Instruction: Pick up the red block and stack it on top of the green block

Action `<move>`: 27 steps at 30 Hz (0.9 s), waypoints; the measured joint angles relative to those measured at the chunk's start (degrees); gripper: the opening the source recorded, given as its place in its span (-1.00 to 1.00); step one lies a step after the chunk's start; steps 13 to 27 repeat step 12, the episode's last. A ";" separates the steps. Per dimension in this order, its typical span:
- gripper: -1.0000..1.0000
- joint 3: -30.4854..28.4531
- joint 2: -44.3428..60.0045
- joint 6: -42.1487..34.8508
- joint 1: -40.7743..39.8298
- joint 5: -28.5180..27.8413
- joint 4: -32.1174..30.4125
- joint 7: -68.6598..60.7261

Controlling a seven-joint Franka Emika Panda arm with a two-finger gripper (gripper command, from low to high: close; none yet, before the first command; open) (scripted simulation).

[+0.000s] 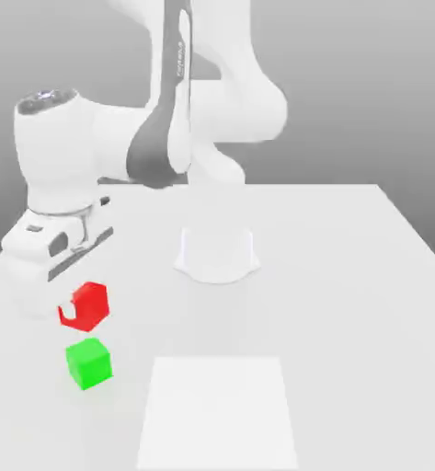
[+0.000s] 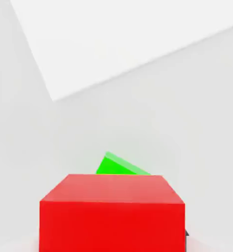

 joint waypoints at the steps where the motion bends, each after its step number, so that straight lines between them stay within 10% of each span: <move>1: -1.00 0.11 1.07 0.62 0.44 1.97 0.13 -1.46; 10: -1.00 1.69 9.40 7.70 1.16 13.19 0.58 -9.53; 27: -1.00 1.73 10.79 9.73 1.16 13.38 0.42 -9.65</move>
